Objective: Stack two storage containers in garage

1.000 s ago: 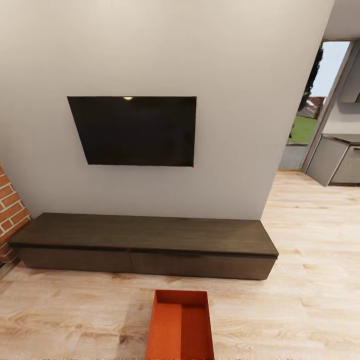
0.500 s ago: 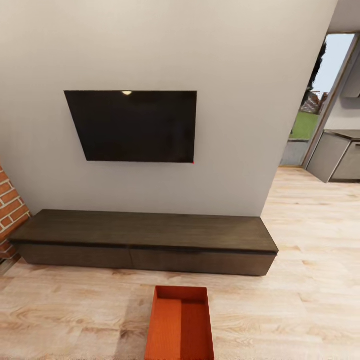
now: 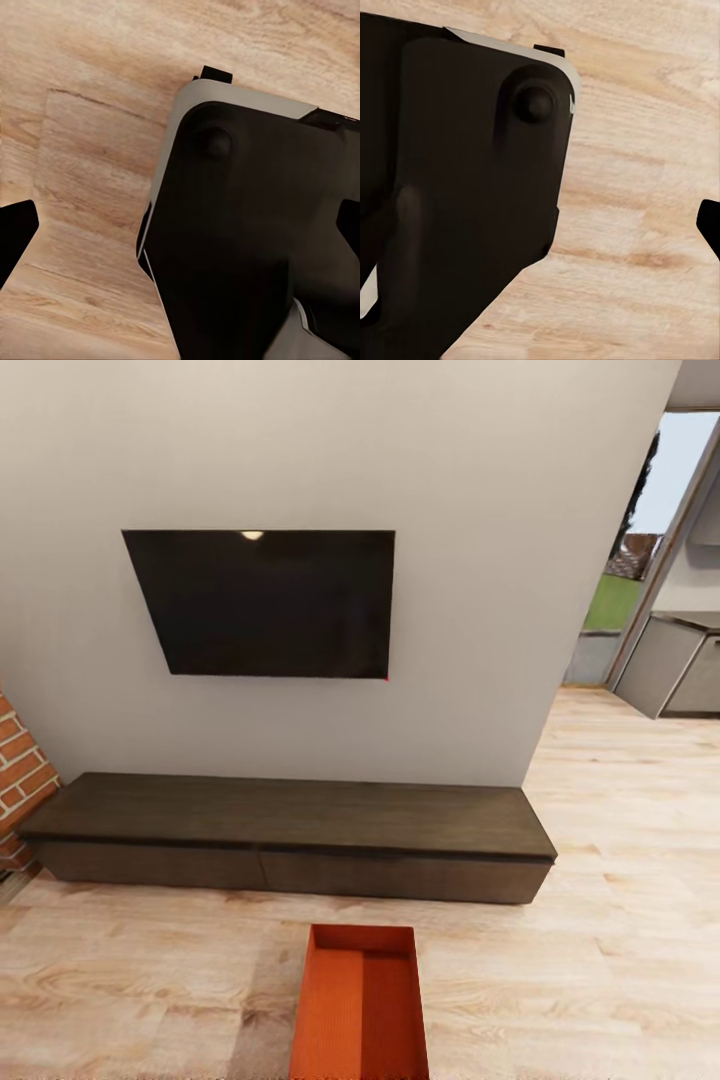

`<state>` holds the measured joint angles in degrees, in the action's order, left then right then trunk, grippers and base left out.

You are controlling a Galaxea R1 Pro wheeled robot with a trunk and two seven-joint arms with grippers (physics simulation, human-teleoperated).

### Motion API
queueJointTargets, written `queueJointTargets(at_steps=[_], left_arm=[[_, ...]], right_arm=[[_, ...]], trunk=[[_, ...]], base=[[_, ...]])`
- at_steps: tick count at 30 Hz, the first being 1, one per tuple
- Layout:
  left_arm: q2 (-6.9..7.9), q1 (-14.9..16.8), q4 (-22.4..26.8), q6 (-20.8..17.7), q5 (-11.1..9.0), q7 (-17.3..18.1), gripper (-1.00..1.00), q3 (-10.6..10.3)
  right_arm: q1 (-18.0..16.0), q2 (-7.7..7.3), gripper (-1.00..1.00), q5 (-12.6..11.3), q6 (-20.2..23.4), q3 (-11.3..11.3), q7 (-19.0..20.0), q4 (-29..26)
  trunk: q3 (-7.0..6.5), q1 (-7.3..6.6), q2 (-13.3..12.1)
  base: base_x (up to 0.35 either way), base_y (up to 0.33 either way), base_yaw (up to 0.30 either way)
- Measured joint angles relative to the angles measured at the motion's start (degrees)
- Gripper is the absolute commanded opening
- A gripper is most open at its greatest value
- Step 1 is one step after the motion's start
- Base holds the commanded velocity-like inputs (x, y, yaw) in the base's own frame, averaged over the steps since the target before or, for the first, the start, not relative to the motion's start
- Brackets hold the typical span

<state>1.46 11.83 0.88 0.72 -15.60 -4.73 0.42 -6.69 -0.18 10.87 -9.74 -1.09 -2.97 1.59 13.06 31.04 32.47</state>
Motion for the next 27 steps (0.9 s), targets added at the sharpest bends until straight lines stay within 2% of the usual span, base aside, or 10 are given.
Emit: queueJointTargets(at_steps=[27], left_arm=[[0.0,0.0,0.0,0.0,0.0,0.0,1.0,0.0]], right_arm=[[0.0,0.14,1.0,-0.07,0.0,-0.16,0.0,0.0]], trunk=[[2.49,0.0,0.0]], base=[[0.0,0.0,0.0]])
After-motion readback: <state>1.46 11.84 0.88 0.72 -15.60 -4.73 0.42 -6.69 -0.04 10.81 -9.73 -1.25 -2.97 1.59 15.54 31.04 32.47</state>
